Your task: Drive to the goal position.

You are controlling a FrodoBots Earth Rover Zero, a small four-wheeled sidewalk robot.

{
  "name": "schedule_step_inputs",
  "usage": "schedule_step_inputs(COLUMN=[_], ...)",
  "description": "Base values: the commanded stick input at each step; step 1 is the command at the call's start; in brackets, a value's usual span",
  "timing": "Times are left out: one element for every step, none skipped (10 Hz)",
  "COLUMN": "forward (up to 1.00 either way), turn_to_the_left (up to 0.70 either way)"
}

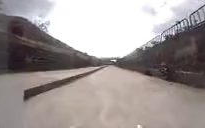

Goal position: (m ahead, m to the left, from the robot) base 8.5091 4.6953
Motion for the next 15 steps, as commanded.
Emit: schedule_step_inputs(forward=[1.00,1.00,1.00,1.00,1.00,1.00,1.00,1.00,1.00,1.00,1.00,1.00,1.00,1.00,1.00], turn_to_the_left=[0.00,-0.27,-0.27,-0.27,-0.27,-0.14,0.00,0.00,0.00,0.00,0.00,0.00,0.00,0.00,0.00])
